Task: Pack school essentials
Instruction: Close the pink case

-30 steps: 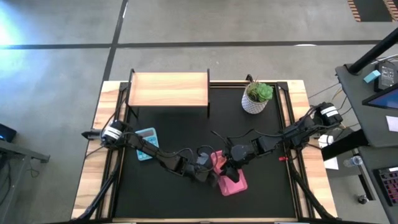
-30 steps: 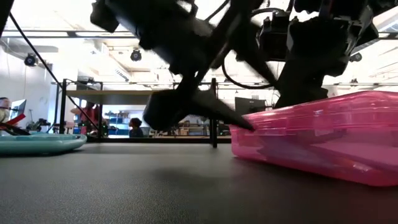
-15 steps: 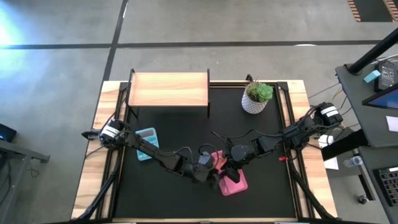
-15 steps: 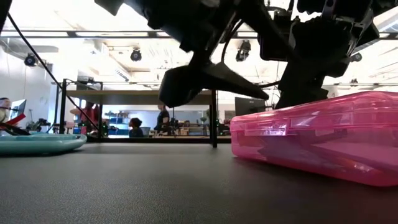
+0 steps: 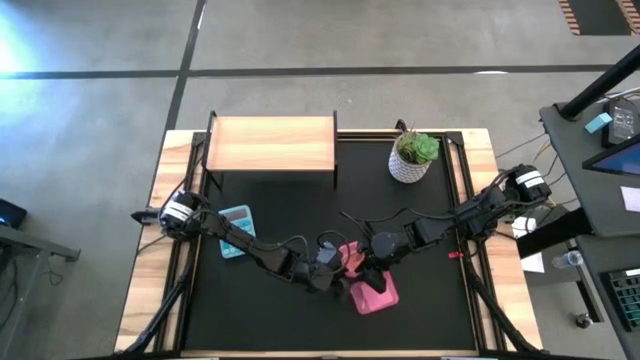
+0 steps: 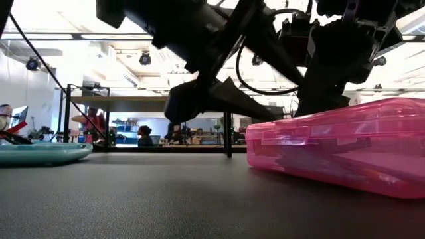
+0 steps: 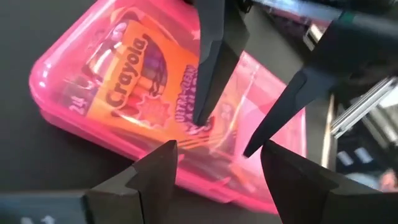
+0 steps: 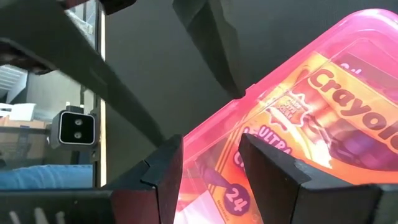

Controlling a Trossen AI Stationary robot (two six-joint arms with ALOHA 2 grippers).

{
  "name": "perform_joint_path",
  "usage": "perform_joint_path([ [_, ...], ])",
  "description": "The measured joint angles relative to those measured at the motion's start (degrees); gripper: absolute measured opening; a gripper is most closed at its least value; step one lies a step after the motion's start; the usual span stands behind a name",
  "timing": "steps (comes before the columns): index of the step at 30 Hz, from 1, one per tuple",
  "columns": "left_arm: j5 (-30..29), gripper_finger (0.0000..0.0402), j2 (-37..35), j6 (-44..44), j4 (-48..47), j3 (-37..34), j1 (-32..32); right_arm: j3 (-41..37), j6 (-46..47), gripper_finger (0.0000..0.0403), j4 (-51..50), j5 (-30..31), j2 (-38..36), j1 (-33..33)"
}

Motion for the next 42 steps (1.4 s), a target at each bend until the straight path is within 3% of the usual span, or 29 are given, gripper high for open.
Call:
perform_joint_path([
  [3, 0.0, 0.021, 0.0, 6.3, 0.2, -0.5, 0.0, 0.0, -0.7, 0.0162, -0.1, -0.2, -0.1, 0.0],
  [10, -0.5, 0.021, 0.3, 34.3, 3.7, -0.5, 0.2, 0.0, -2.7, 0.0162, -0.3, -0.8, -0.1, 0.0],
  [14, -0.7, 0.021, 0.3, 44.2, 4.2, -0.5, 0.2, 0.0, -2.9, 0.0162, -0.3, -0.8, -0.1, 0.0],
  [42, -0.5, 0.021, 8.2, 44.8, 3.1, -1.4, 0.0, 0.0, -2.5, 0.0162, -0.1, 0.1, -0.3, 0.0],
])
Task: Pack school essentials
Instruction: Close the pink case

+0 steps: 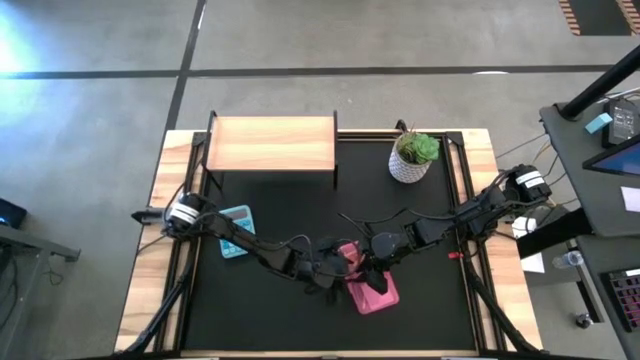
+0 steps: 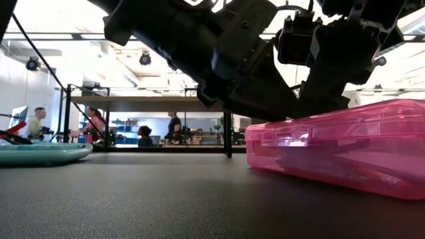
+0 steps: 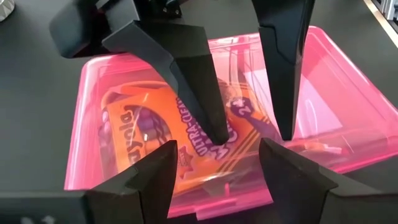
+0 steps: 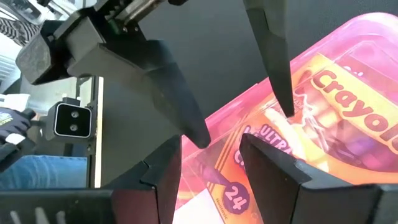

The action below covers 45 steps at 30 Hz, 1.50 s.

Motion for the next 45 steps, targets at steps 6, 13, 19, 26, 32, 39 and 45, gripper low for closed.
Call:
perform_joint_path([
  [6, -0.2, 0.021, -0.1, 0.3, 0.0, -0.8, -0.1, 0.0, 0.1, 0.0162, 0.0, 0.0, 0.0, 0.0],
  [13, -1.3, 0.021, -0.1, 0.4, 0.0, -1.2, 0.0, 0.1, 0.3, 0.0162, 0.2, 0.0, -1.3, 0.0],
  [19, -1.4, 0.021, -0.2, 0.6, -0.2, -1.5, -0.1, 1.9, -0.4, 0.0162, -1.0, -1.5, -4.9, 0.3],
  [26, -1.6, 0.021, -0.2, 0.5, 0.0, -1.5, 0.0, 2.3, -0.6, 0.0162, -0.1, -1.5, -4.5, 2.2],
  [32, -1.6, 0.021, -0.1, 0.4, 1.0, -1.6, 0.3, 2.4, -0.2, 0.0162, 0.5, -2.0, -4.6, 4.5],
  [39, -1.6, 0.021, -0.1, 0.4, 1.2, -1.6, 0.9, 2.4, -0.3, 0.0162, 3.2, -2.0, -2.5, 4.9],
  [45, -1.7, 0.021, -0.1, -1.9, 1.2, -1.6, 1.0, 2.5, 0.0, 0.0162, 6.6, -1.9, -0.2, 4.9],
])
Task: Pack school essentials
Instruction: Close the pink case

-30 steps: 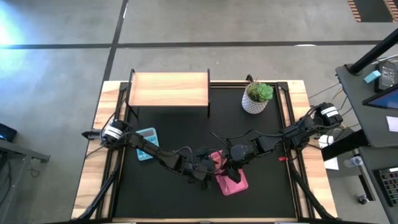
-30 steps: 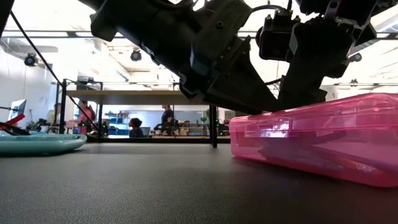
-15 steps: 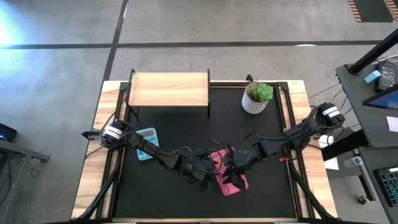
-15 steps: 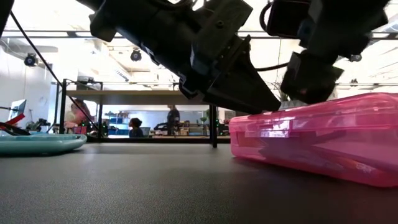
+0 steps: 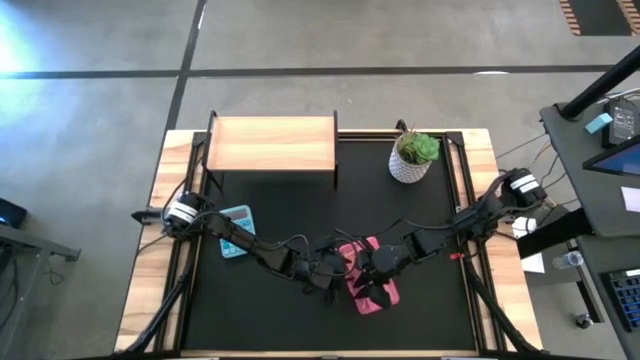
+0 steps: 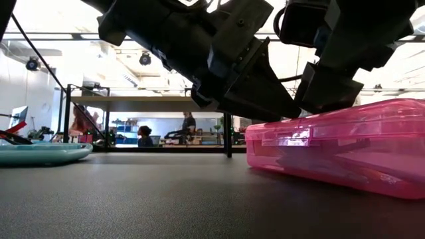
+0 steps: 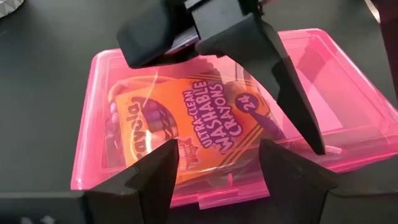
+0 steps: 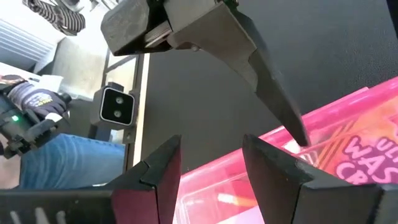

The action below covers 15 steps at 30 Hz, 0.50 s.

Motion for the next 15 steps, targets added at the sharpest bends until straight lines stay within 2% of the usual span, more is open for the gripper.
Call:
perform_joint_path([
  [15, -0.5, 0.021, 0.0, -0.7, 0.2, -0.1, 0.1, 0.2, 1.2, 0.0162, -0.4, 0.7, 5.8, 0.0],
])
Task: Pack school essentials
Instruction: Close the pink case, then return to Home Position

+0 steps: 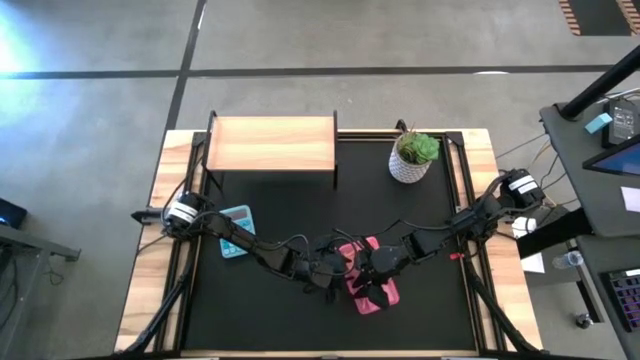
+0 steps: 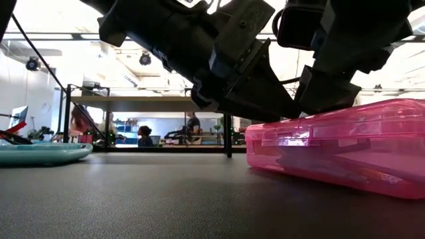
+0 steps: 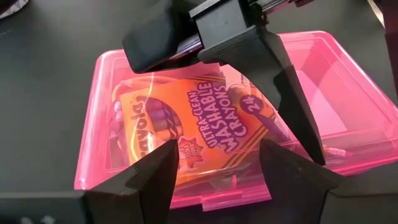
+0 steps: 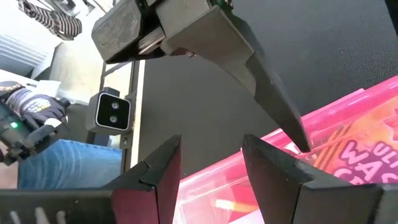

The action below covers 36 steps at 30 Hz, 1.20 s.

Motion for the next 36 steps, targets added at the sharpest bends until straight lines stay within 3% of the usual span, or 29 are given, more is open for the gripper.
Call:
perform_joint_path([
  [16, -0.1, 0.021, -0.1, -0.1, 0.8, -0.7, 0.0, -0.2, 0.2, 0.0162, -0.3, -0.8, 3.8, -1.0],
  [36, -2.1, 0.021, -15.1, 0.4, 2.1, -1.5, 0.2, -0.5, -1.3, 0.0162, -0.8, -0.3, -12.1, -1.2],
])
